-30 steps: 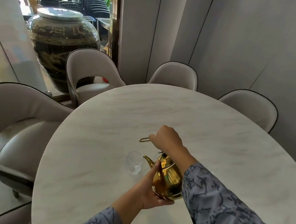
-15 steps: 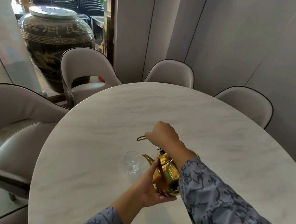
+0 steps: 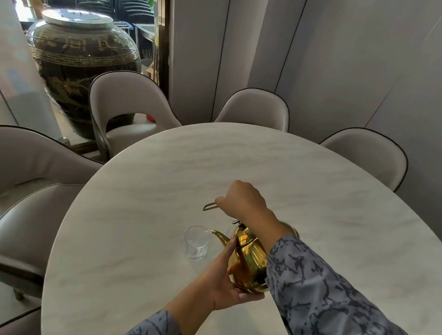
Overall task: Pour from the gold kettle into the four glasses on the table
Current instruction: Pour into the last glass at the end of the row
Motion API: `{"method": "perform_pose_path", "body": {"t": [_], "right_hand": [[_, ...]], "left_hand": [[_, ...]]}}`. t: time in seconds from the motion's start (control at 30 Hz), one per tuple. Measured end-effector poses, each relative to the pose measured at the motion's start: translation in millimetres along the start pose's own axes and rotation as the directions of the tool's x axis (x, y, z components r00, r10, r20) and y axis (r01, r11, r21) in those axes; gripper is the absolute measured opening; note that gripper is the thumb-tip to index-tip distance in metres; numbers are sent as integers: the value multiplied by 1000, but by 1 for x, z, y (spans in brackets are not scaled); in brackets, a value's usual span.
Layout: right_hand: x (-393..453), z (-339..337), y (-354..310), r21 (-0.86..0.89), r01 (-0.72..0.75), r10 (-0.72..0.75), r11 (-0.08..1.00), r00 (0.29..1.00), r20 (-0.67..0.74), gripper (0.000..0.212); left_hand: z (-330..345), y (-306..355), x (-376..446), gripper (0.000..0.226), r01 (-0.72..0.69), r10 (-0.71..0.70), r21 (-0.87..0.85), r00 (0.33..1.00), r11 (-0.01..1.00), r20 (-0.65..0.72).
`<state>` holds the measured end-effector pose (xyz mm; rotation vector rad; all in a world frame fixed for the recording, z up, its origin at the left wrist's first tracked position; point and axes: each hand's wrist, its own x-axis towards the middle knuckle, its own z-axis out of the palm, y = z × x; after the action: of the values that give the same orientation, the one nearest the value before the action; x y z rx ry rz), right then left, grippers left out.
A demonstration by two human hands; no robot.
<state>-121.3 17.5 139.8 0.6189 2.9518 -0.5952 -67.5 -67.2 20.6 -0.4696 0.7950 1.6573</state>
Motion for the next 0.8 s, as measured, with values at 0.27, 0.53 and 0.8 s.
{"method": "perform_pose_path", "body": {"t": [0.27, 0.53, 0.8], "right_hand": [[0, 2, 1, 20, 10, -10, 1000, 1000, 5, 38], [2, 5, 3, 32, -3, 3, 999, 1000, 9, 38], [3, 2, 12, 60, -26, 24, 998, 999, 36, 40]], "left_hand": [[-7, 2, 4, 102, 6, -7, -11, 1000, 1000, -25], [-11, 3, 7, 103, 7, -6, 2, 999, 1000, -32], [-10, 2, 6, 117, -8, 10, 37, 998, 999, -67]]}}
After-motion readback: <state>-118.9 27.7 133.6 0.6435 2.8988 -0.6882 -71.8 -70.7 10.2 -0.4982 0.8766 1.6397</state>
